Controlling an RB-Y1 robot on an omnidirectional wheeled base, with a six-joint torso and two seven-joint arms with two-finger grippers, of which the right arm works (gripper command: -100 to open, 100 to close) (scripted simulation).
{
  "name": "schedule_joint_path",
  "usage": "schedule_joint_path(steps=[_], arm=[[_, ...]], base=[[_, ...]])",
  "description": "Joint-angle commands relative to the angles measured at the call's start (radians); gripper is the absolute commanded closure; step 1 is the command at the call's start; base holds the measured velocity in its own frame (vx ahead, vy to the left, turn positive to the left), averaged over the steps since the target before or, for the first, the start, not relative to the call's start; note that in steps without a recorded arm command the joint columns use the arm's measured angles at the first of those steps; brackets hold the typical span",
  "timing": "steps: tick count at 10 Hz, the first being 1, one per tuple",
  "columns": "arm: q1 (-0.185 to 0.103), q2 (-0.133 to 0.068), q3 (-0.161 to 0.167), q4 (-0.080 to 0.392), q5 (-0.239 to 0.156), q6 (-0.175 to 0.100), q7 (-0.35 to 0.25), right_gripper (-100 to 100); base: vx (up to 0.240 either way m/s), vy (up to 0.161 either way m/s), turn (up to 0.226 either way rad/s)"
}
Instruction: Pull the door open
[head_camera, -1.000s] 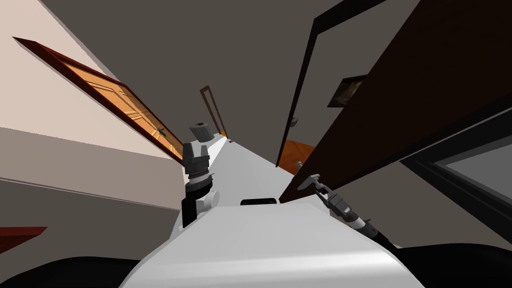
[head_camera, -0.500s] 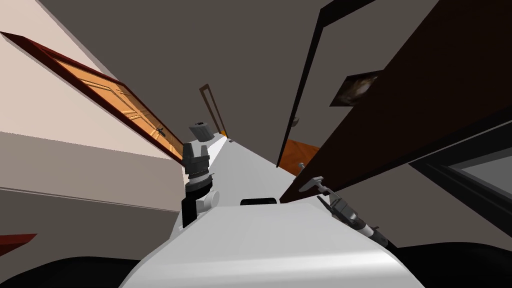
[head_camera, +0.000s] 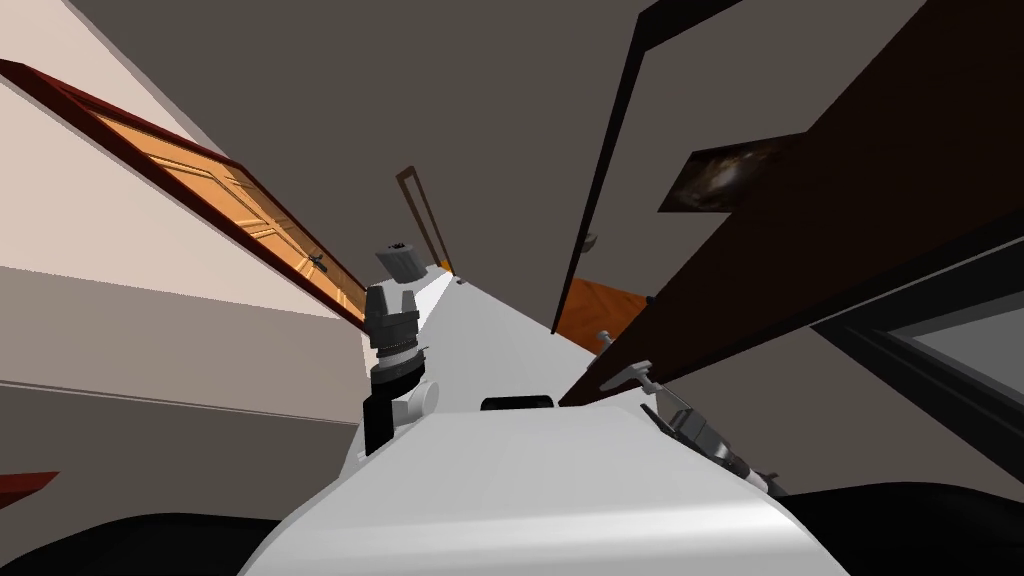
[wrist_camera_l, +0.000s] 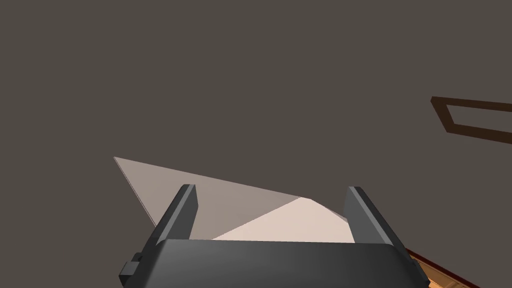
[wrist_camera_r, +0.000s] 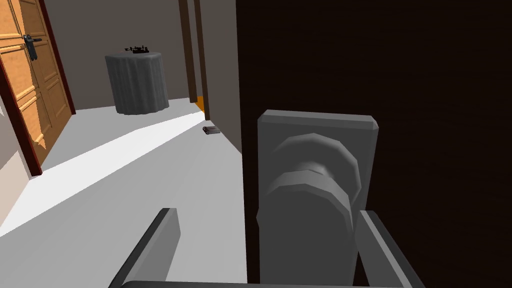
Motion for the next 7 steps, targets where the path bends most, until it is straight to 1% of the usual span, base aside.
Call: schedule_joint_path(steps=[1, 2, 4, 5, 6, 7], arm=[[0.006, 0.022, 0.02, 0.033, 0.018, -0.031, -0.013, 100], [0.013, 0.021, 0.023, 0.045, 0.021, -0.048, -0.014, 100], [0.029, 0.016, 0.028, 0.066, 0.027, -0.077, -0.016, 100], [0.036, 0.013, 0.031, 0.075, 0.028, -0.088, -0.016, 100], [0.044, 0.008, 0.032, 0.083, 0.029, -0.095, -0.016, 100], [0.042, 0.007, 0.031, 0.061, 0.029, -0.082, -0.014, 100]], base=[[-0.026, -0.05, -0.019], [-0.052, -0.07, -0.026], [-0.082, -0.106, -0.05], [-0.11, -0.197, -0.062], [-0.139, -0.197, -0.096], [-0.069, -0.072, -0.024]])
